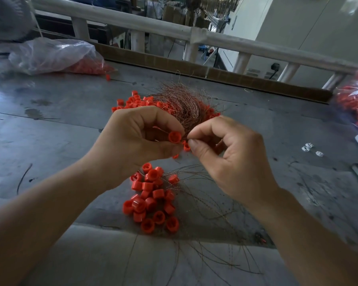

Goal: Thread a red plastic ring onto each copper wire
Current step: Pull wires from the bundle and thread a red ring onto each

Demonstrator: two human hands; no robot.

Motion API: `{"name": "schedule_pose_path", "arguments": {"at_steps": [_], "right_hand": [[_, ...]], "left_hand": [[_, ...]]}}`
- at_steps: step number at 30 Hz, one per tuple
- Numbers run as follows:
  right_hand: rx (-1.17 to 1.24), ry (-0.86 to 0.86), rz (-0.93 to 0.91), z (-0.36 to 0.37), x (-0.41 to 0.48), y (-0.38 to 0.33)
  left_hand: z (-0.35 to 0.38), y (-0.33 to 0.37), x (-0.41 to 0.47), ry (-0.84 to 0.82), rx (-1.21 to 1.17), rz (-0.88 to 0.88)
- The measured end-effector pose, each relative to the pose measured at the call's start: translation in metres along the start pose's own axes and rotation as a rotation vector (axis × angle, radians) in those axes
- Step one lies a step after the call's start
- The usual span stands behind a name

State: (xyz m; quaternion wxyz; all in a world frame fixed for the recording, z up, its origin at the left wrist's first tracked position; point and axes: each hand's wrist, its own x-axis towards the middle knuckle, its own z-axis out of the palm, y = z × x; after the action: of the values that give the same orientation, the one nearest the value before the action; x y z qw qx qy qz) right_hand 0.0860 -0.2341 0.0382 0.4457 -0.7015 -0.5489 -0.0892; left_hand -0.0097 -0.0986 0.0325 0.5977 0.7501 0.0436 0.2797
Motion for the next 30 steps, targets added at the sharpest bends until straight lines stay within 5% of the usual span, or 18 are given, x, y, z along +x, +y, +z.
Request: {"name": "schedule_pose_path", "arguments": {"at_steps": [16,30], "right_hand": [[-0.018,0.030,0.055,-0.0035,0.0022,-0.0001],[-0.059,0.041,0.039,-0.0051,0.0027,-0.0020]], "left_hand": [[-0.0044,-0.0011,-0.0018,-0.088,-0.299,-0.058],[-0.0048,0.0013,-0.0029,-0.081,-0.307,-0.074]]}}
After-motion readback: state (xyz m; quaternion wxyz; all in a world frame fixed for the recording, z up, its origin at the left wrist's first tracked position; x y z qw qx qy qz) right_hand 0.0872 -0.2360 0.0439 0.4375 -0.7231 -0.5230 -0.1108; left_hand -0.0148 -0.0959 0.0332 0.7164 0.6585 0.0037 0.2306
